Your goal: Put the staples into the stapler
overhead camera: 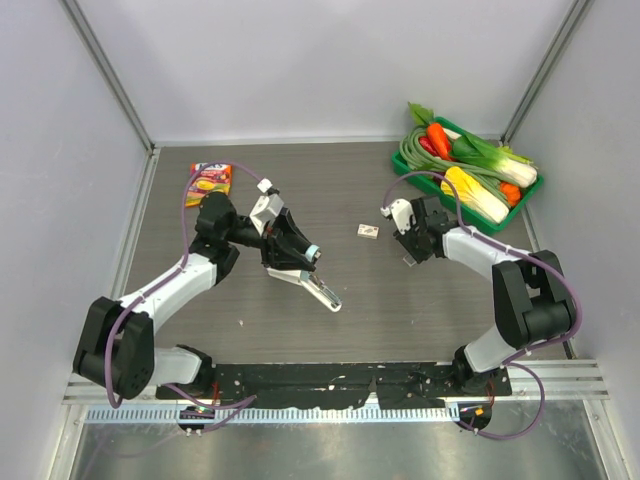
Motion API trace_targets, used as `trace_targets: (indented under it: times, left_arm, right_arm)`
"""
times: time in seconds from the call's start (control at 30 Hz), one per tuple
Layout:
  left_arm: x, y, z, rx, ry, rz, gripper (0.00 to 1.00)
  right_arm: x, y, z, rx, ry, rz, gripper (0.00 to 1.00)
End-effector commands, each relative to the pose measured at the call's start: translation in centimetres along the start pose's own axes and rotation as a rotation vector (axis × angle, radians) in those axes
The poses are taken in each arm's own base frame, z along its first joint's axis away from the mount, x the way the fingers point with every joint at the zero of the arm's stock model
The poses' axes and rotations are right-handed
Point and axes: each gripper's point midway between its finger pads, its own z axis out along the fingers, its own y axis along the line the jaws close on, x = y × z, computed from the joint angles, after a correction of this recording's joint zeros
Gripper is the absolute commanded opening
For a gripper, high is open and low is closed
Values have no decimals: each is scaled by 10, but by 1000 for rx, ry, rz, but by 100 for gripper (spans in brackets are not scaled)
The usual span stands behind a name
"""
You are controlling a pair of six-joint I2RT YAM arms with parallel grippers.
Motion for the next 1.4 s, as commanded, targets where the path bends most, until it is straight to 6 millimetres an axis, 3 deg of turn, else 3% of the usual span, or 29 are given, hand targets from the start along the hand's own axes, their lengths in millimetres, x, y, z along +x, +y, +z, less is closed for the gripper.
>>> trace_targets:
  times: [0.0, 1.37]
  left_arm:
    - [-4, 1, 2, -2, -5, 46, 0]
    - [-1, 0, 4, 11, -1, 46, 0]
  right_arm:
    - [-19, -13, -4, 27, -55, 25, 32]
    - [-7, 1, 3, -134, -14, 92, 31]
